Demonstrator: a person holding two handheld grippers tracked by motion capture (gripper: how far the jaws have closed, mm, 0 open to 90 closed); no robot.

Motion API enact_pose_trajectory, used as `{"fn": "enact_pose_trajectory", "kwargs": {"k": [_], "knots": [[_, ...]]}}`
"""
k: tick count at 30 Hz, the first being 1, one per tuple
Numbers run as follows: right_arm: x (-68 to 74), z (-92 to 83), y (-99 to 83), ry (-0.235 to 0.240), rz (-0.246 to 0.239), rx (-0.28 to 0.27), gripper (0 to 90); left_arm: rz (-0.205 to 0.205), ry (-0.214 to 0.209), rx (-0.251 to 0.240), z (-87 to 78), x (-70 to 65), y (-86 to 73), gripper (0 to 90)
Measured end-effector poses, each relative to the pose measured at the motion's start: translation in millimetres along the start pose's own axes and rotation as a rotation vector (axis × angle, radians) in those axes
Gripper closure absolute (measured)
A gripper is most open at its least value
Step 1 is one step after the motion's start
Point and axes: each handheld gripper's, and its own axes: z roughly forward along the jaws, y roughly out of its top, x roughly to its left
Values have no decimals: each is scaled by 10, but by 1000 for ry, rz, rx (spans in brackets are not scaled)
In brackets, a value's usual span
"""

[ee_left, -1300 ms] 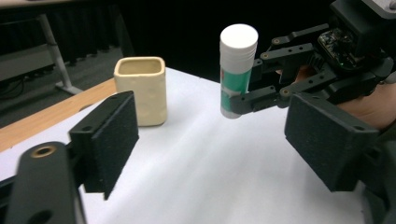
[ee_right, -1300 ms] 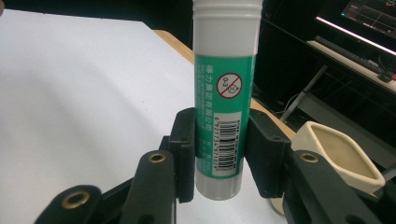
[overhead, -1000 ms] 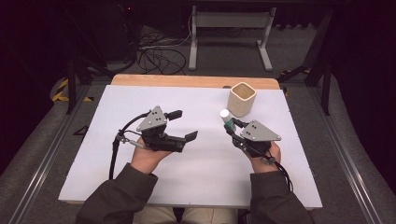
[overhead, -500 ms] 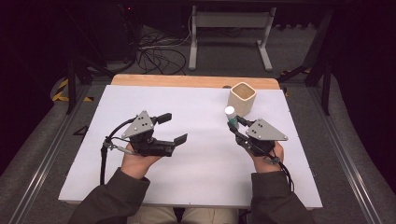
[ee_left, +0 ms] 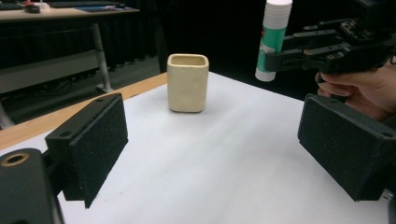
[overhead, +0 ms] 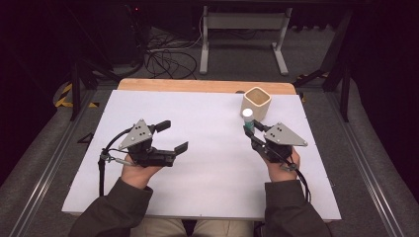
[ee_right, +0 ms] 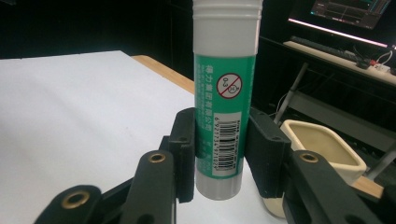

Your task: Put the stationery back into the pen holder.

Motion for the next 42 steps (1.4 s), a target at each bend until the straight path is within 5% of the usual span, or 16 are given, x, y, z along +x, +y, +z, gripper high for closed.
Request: {"fn": "enact_pose_trajectory", "kwargs": {"k": [18, 28, 42], "knots": [[-98, 9, 0, -57, 63, -15, 662, -8, 56, -21, -223, 148, -35, 83], [-162, 39, 16, -67, 143, -57, 662, -3, 78, -13, -282, 169, -80, 80], [-261, 180, 202, -107, 146, -88, 662, -14, 110, -12, -331, 239, -135, 80]]}}
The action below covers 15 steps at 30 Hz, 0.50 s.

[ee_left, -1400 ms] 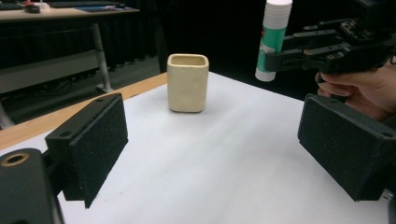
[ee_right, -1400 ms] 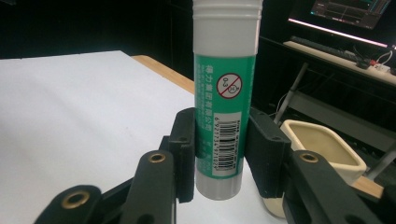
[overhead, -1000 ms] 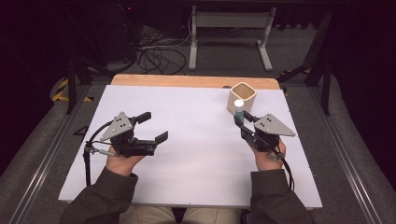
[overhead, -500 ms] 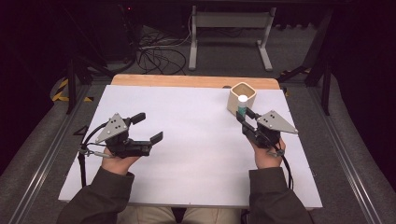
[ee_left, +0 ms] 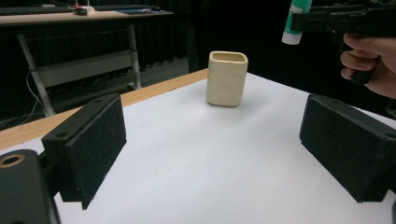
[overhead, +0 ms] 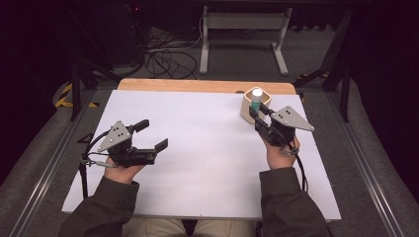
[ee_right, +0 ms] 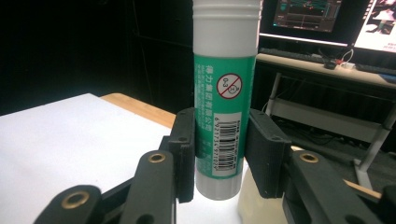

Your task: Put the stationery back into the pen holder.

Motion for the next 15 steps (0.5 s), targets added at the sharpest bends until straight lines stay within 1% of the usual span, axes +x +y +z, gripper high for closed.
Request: {"fn": "enact_pose_trajectory", "kwargs": {"k": [5, 9, 15], "knots": [[-57, 58, 42, -19, -4, -4, 661, 2, 4, -1, -15, 22, -1, 77], [-125, 117, 58, -42, 2, -3, 661, -5, 8, -1, -18, 35, -14, 74], [-234, 212, 50, -71, 16, -2, 661, -3, 7, -3, -27, 43, -23, 69]]}}
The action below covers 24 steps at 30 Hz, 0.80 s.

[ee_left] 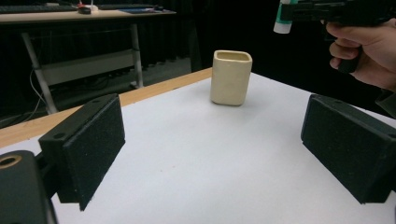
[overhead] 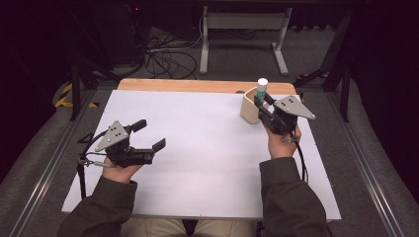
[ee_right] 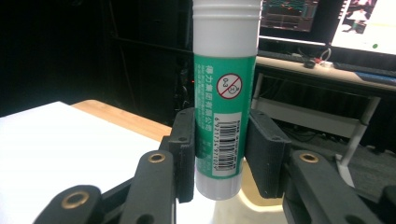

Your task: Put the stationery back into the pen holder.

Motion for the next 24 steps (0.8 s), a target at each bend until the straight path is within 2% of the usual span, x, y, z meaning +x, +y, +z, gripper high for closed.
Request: {"fn": "enact_pose_trajectory", "kwargs": {"k": [6, 19, 24], "knots": [[-111, 141, -43, -31, 10, 17, 661, -1, 4, -4, -9, 13, 1, 69], [-248, 475, -161, -63, 64, -18, 661, -16, 6, -13, -32, 45, 1, 69], [-342, 593, -254, -45, 125, -48, 660, -16, 9, -18, -33, 47, 6, 68]]}}
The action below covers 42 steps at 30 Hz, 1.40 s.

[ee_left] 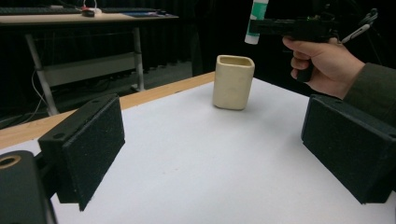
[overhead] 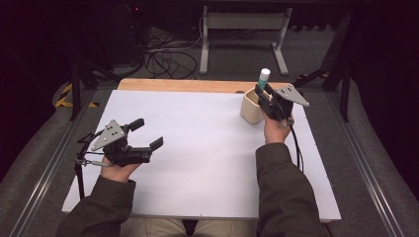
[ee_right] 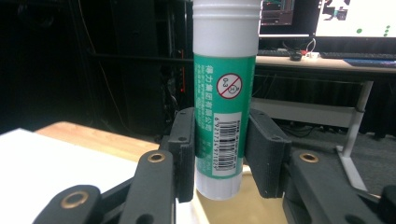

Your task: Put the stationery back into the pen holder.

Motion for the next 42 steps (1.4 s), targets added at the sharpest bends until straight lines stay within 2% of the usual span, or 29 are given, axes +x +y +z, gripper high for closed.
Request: {"fn": "enact_pose_trajectory", "kwargs": {"k": [4, 16, 18, 21, 25, 29, 42], "knots": [[-82, 73, -71, -13, 38, -3, 660, -7, 5, -7, -4, 3, -1, 71], [-169, 194, -229, -32, 27, 31, 659, -6, -12, 2, 18, -2, -9, 70], [-188, 215, -261, -39, 25, 46, 660, -3, -14, 1, 14, 2, -9, 70], [-228, 261, -338, -57, 5, 98, 659, -2, -17, 2, 12, 5, -12, 70], [-280, 290, -416, -72, 11, 138, 659, -3, -19, 1, 14, 10, -15, 70], [-291, 305, -459, -74, 8, 157, 658, -6, -19, 5, 15, 17, -22, 70], [-258, 337, -464, -66, 2, 170, 655, -4, -30, 4, 8, 14, -16, 70]]}}
